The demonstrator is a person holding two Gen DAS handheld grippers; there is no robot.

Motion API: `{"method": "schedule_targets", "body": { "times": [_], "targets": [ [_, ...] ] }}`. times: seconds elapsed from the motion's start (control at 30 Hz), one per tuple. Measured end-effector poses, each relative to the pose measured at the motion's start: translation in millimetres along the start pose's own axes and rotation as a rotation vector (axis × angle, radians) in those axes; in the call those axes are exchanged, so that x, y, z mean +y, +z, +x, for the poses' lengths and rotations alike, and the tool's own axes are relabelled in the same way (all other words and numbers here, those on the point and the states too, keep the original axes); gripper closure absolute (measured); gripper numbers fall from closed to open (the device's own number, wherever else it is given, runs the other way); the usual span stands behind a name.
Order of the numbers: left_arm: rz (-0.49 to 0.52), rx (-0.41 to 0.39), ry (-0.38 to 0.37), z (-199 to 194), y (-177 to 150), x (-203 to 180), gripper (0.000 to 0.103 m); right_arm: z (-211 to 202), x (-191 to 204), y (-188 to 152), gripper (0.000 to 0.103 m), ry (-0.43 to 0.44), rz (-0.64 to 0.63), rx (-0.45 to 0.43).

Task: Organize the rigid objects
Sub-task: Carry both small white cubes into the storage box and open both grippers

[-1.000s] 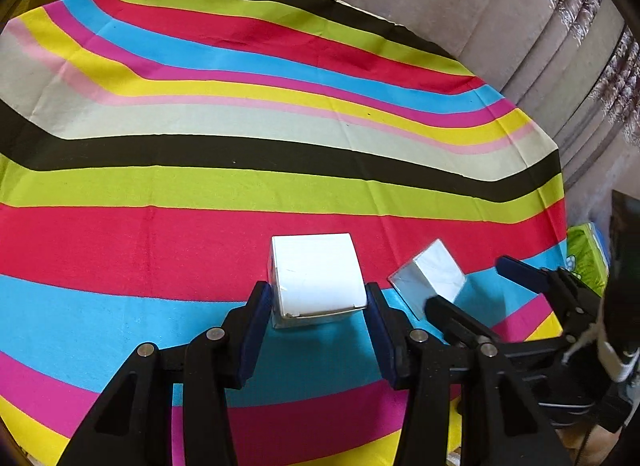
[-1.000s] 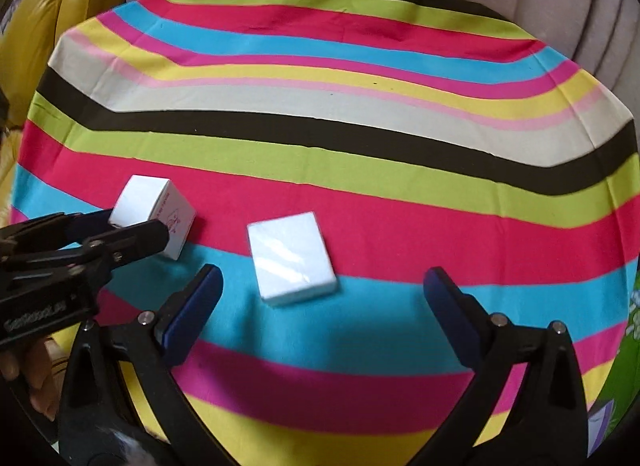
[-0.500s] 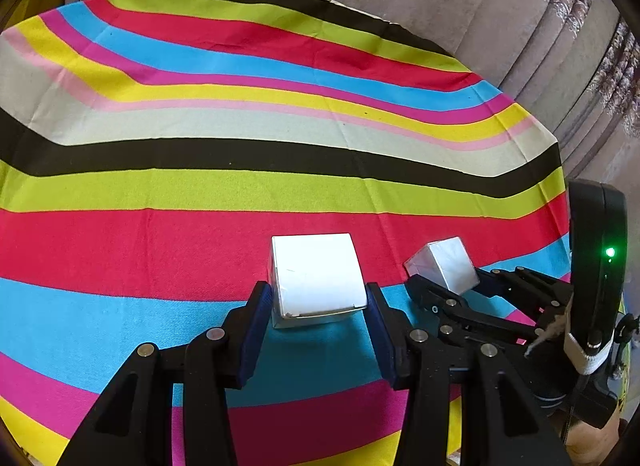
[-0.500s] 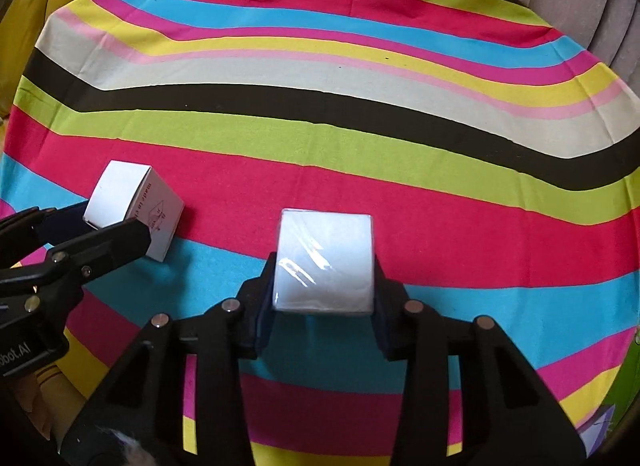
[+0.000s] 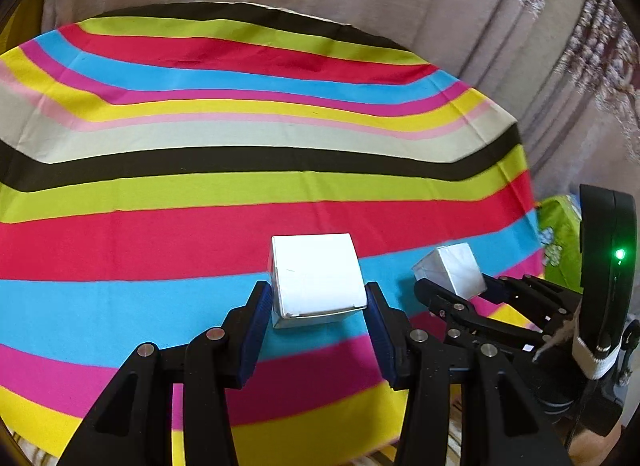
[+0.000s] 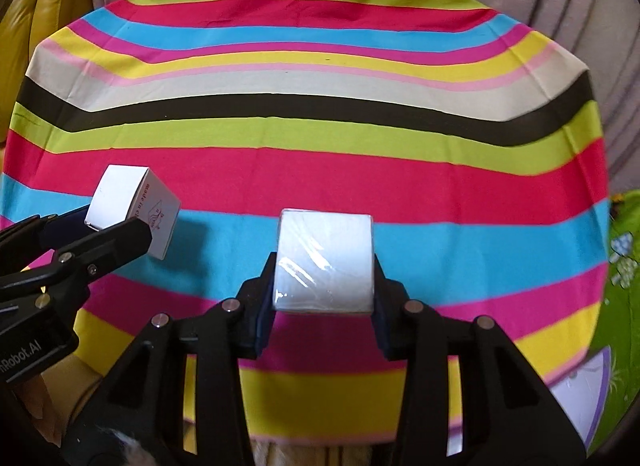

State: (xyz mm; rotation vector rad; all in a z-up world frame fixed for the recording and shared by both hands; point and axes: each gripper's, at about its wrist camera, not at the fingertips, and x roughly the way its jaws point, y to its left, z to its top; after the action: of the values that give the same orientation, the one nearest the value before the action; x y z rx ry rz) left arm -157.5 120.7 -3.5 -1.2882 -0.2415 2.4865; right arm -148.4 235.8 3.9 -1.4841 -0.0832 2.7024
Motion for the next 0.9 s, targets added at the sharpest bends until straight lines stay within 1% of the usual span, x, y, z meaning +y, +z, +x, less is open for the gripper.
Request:
{"method": "schedule_targets", "body": {
  "times": [0.1, 0.3, 0.47, 0.67, 0.77, 0.9],
  "targets": [
    [0.026, 0.008, -0.028, -5.9, -6.5, -17.3, 0.055, -9.5, -9.1, -9.6, 0.059, -0.008, 0.028, -0.003],
    [0.056, 0.030, -0.081, -15.0, -22.0, -45.5, 0.055, -34.3, -46.5, -39.2, 0.059, -0.020, 0.136, -0.007],
    [0.102, 0.043, -0.126, -25.1, -37.0, -72.7, 0.055, -56.9, -75.4, -64.2, 0.059, -0.046, 0.197, -0.015],
    [0.163, 0.091, -0.186, -28.3, -55.9, -107.3, 0.055, -80.3, -119.3, -107.7, 0.059, -0.096, 0.283, 0.009],
    [0.204, 0.114, -0.216, -30.1, -64.5, -126.2, 0.055, -82.9, -140.2, -125.9, 0.059, -0.127, 0.324, 0.025],
    [0.239, 0.161, -0.259, -27.8, -74.6, -146.5, 0.055, -90.9, -168.5, -154.0, 0.059, -0.165, 0.411, 0.040]
  ]
}}
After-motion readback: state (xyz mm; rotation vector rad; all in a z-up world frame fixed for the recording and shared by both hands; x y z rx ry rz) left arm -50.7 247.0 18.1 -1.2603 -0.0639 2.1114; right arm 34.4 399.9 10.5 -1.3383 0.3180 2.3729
